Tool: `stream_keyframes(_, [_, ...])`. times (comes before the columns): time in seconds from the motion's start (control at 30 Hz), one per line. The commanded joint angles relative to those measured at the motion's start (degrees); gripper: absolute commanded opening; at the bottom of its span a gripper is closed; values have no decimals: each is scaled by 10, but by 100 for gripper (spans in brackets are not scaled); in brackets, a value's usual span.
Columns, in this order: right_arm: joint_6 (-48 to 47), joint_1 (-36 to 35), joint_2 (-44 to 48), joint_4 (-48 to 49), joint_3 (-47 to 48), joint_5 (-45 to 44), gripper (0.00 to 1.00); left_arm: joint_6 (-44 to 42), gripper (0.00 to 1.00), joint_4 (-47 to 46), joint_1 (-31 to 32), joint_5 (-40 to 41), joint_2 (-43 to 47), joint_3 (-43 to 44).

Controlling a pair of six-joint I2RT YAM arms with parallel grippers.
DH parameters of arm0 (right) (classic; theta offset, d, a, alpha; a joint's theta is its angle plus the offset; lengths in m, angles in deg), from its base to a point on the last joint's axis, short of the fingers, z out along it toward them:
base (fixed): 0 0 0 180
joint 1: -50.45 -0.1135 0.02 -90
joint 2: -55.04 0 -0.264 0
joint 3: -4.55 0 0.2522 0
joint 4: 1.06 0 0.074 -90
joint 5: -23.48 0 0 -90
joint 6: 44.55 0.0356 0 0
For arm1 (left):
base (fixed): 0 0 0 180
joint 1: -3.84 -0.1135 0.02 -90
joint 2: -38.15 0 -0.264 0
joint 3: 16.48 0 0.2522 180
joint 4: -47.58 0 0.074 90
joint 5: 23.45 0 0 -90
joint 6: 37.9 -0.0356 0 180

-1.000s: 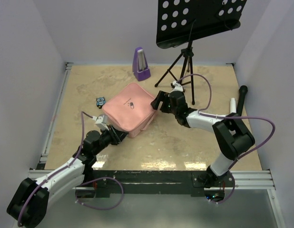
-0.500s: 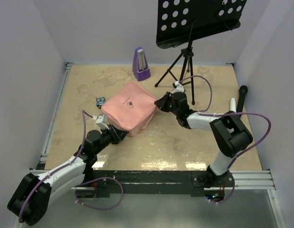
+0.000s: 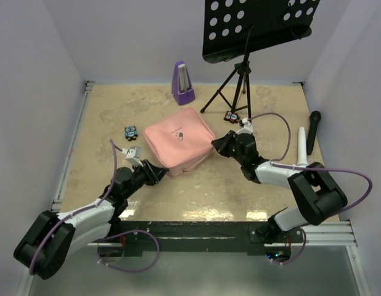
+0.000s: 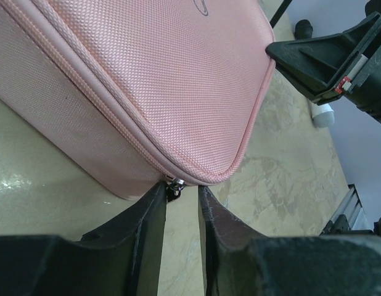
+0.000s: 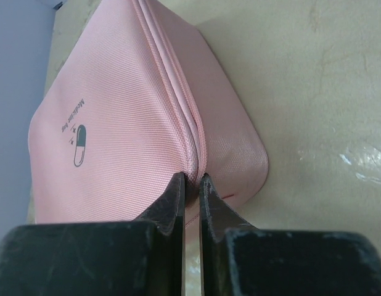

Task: Organize the medicine kit
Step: Adjust the medicine box at the center of the board.

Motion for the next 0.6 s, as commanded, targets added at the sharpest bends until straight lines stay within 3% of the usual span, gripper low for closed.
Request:
stream_keyframes(0.0, [7, -21, 34, -12, -32, 92, 0, -16, 35, -93, 0, -21, -26, -46])
stream_keyframes(0.2, [-1, -21, 38, -19, -26, 86, 0, -15, 37, -103, 0, -24, -41, -46])
stream_keyframes(0.57, [-6, -21, 36, -19, -19, 88, 0, -8, 20, -92, 0, 29, -12, -56])
